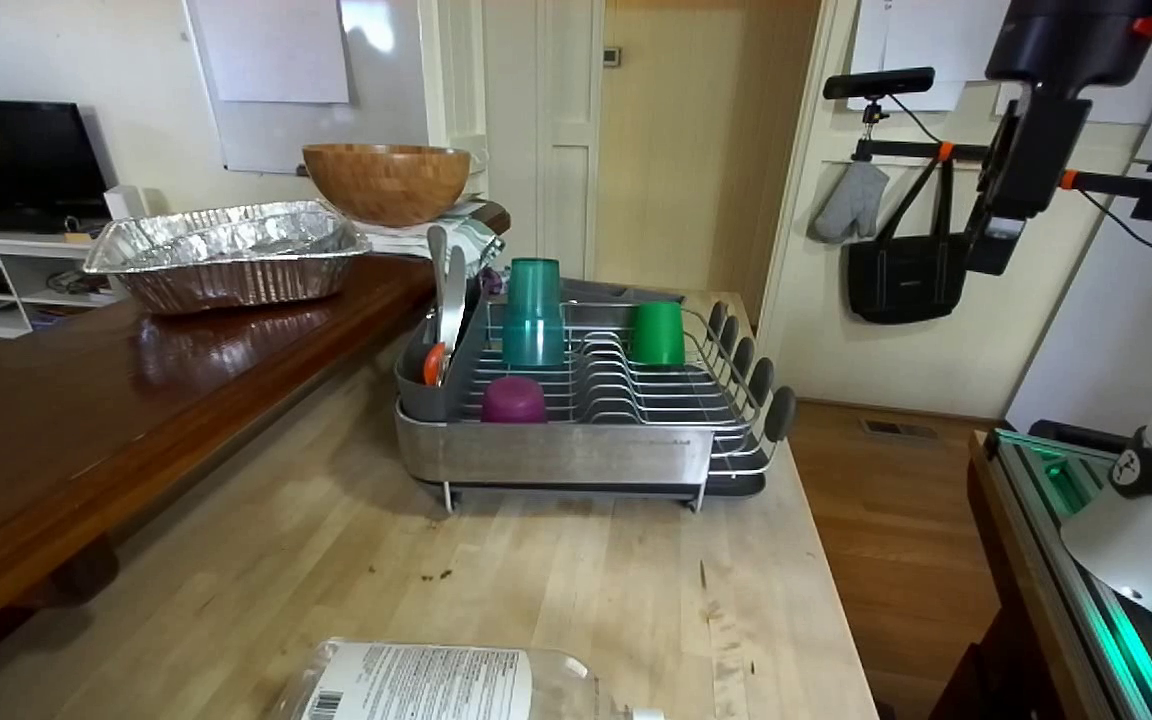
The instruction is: Make the clear bottle stand straight, and then place the clear cup next to it
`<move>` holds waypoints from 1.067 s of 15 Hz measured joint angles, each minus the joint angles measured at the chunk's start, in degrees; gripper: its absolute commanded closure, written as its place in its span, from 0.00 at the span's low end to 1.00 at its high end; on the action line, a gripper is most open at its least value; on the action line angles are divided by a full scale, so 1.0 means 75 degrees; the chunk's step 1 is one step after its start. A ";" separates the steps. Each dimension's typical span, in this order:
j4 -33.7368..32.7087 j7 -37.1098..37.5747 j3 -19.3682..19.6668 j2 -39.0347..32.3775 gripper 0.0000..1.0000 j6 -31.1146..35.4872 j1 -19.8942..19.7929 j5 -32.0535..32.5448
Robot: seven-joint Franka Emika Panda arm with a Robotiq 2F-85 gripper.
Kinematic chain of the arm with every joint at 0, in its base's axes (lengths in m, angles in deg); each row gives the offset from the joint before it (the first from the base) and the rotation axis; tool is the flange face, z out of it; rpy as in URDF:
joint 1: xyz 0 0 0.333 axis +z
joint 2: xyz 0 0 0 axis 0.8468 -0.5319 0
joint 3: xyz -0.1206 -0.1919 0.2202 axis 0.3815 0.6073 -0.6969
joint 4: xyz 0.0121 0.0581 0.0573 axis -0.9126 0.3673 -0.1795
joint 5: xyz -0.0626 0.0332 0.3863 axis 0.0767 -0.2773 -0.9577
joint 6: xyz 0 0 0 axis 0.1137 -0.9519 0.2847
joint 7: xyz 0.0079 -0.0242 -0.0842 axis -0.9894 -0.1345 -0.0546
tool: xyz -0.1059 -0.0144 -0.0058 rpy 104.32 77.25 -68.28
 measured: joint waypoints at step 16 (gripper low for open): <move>-0.1761 -0.0585 -0.0971 -0.3894 0.00 0.2363 0.1246 -0.0241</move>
